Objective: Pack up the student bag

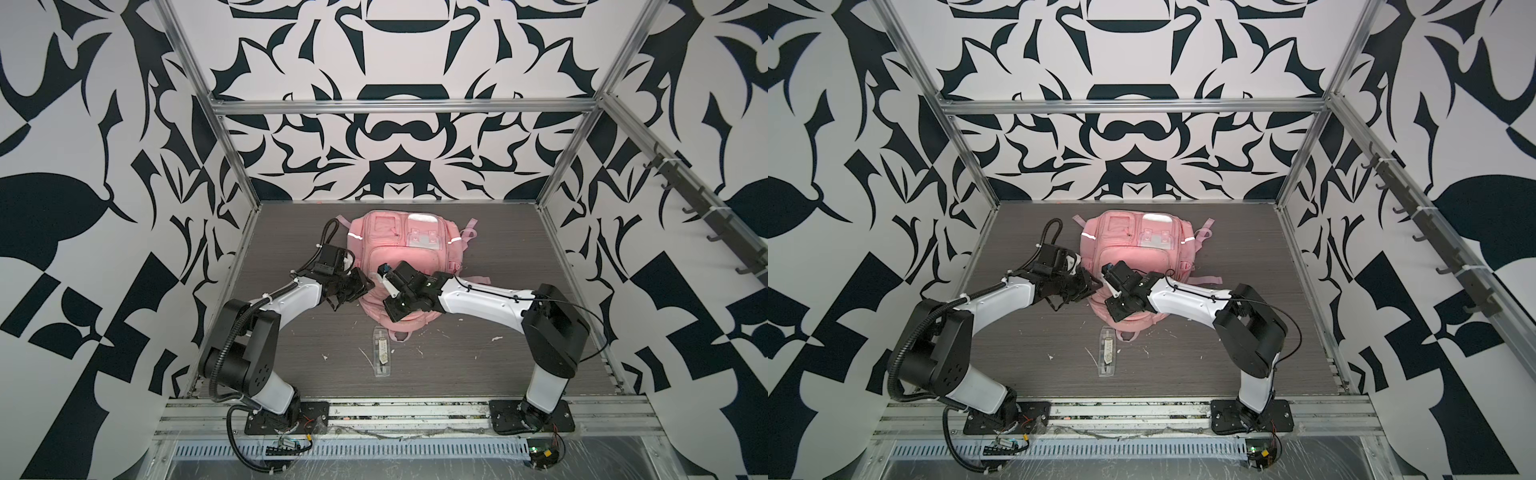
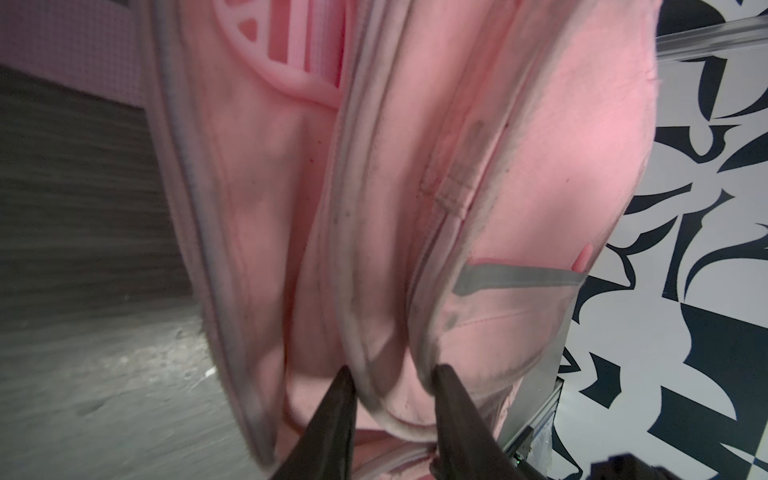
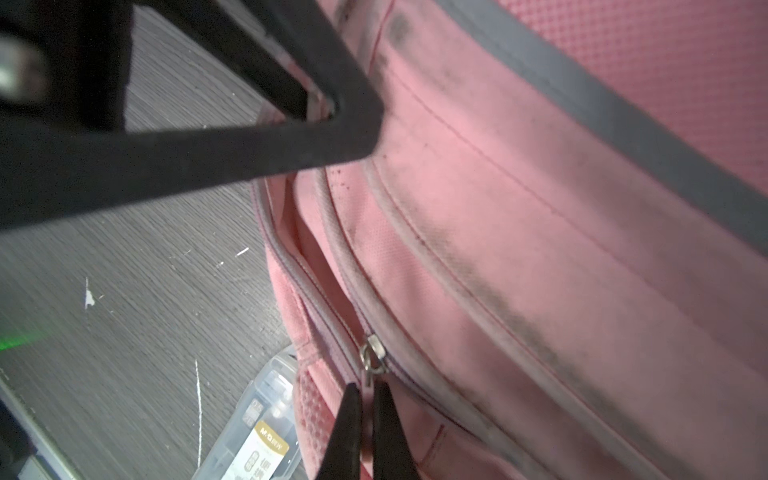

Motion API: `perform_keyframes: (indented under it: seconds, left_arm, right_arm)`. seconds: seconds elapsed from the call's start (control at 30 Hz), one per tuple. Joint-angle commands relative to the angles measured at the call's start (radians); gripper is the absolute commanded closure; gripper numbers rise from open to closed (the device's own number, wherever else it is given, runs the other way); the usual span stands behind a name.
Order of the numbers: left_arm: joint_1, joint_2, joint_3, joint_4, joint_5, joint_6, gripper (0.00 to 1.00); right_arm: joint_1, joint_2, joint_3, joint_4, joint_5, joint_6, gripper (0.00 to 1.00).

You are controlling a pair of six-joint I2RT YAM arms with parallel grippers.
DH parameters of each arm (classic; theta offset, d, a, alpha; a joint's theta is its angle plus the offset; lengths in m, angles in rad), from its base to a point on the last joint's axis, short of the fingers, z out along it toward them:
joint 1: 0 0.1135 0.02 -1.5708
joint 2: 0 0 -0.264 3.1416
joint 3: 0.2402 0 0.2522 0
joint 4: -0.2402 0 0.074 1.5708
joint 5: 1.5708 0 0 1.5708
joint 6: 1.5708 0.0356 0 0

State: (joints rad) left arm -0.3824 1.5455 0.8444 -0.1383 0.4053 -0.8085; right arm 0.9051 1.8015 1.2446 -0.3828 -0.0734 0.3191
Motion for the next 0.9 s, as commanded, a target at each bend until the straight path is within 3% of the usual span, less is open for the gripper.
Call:
perform_keyframes:
  seconds: [0.0,0.33,0.7,0.87]
  left_arm:
    - [-0.021,-0.038,-0.030,-0.017,0.001,-0.010,0.64]
    - [-0.056,0.004,-0.006,-0.008,-0.017,-0.020,0.63]
    - [-0.045,0.060,0.064,-0.051,-0.031,0.043,0.89]
    - [0.007,0.068,0.085,-0.071,-0.024,0.078,0.95]
  right_arm:
    - [0.009,-0.037,0.045,-0.004,-0.014,-0.005,1.00]
    - [0.009,-0.040,0.044,-0.007,-0.019,-0.007,1.00]
    - [-0.011,-0.087,0.023,-0.054,0.020,-0.021,1.00]
    - [-0.059,-0.158,-0.049,-0.064,0.025,-0.022,1.00]
